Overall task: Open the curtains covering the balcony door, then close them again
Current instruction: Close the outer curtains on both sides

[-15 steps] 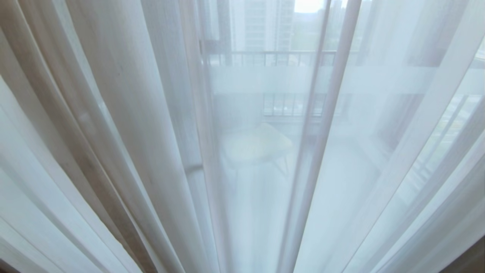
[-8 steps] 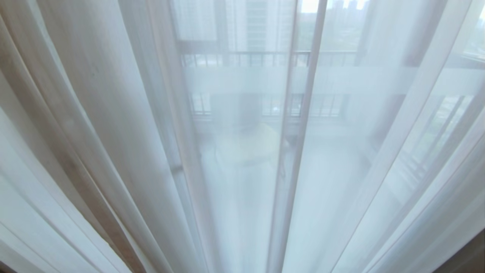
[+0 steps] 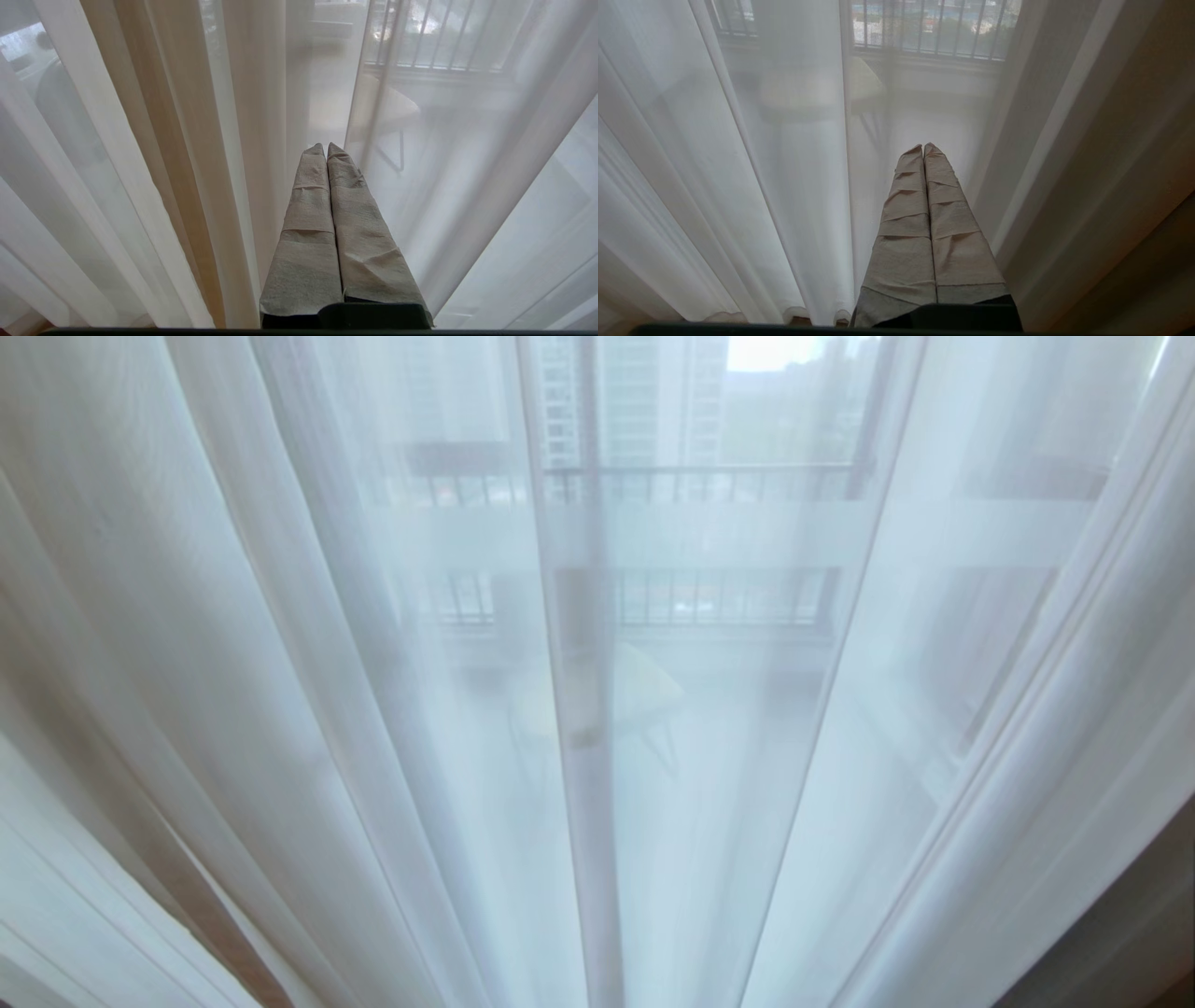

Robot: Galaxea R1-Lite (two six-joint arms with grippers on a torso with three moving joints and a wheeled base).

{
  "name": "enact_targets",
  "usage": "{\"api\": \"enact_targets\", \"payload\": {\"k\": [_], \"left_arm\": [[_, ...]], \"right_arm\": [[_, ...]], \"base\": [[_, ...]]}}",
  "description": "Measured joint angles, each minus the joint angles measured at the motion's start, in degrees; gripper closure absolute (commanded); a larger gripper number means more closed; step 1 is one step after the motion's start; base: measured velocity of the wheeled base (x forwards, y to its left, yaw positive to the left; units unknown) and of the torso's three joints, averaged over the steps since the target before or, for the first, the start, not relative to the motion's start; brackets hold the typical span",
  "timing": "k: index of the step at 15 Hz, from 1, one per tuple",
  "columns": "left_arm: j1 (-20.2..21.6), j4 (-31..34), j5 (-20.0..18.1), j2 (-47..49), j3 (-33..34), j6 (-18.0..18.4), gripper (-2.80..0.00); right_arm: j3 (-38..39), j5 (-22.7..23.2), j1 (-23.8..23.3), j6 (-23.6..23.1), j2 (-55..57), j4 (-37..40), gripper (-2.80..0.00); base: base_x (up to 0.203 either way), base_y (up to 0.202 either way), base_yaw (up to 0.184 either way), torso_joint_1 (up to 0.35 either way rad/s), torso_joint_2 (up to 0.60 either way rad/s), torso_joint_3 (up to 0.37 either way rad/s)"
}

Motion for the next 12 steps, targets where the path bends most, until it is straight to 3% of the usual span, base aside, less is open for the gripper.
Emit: {"api": "enact_targets", "payload": {"k": [12], "left_arm": [[-0.01, 0.03, 0.04, 0.00, 0.00, 0.16, 0.00]], "right_arm": [[0.00, 0.10, -0.02, -0.12, 0.00, 0.09, 0.00]], "base": [[0.000, -0.192, 0.000, 0.002, 0.00, 0.003]]}}
